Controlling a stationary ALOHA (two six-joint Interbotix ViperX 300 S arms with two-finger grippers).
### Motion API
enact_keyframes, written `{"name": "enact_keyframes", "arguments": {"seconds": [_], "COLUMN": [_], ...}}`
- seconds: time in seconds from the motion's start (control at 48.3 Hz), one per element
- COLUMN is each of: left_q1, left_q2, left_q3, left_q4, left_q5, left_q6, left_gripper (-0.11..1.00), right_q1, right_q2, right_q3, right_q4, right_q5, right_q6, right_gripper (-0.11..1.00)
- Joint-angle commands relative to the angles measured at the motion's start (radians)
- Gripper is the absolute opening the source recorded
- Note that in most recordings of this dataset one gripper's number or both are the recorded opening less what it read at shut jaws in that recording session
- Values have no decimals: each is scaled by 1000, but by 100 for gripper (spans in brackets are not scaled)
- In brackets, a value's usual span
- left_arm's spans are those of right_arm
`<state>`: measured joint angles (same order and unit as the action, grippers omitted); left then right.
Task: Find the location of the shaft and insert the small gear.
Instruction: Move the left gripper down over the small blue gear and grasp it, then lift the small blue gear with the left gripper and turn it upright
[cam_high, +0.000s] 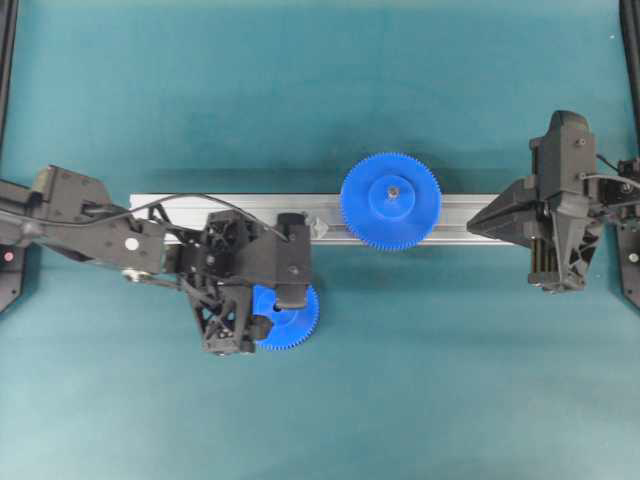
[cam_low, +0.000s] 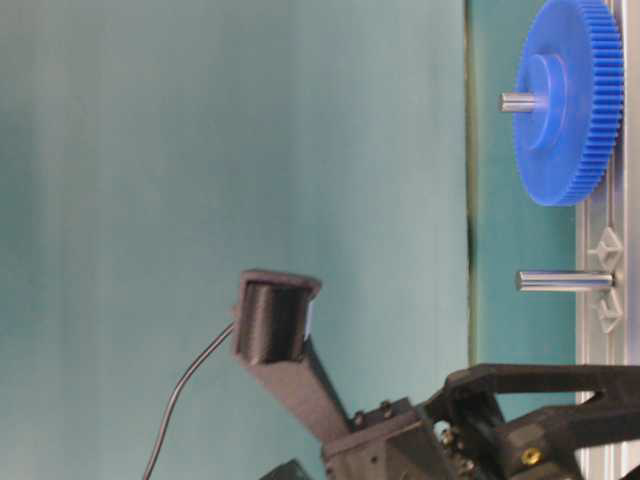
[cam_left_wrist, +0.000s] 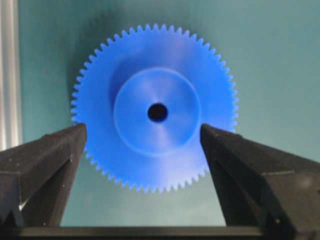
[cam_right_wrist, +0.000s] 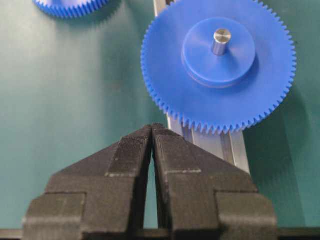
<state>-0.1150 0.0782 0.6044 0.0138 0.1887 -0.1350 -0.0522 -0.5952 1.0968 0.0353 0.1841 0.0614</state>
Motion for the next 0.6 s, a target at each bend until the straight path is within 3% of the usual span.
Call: {"name": "enact_keyframes", "arguments": {"seconds": [0.0, 0.58], "left_q1": [-6, -6], "left_q2": [6, 57], "left_q3": [-29, -52], "left_q4": [5, 3], "left_q5": [-3, 25], "left_q6": [2, -3], "left_gripper": [92, 92], "right_q1": [3, 3], "right_q2": [0, -3], "right_q3": [-9, 9], "right_q4": [-2, -2], "right_q5": [-6, -20], "right_q6": [3, 6], "right_gripper": [12, 12]}}
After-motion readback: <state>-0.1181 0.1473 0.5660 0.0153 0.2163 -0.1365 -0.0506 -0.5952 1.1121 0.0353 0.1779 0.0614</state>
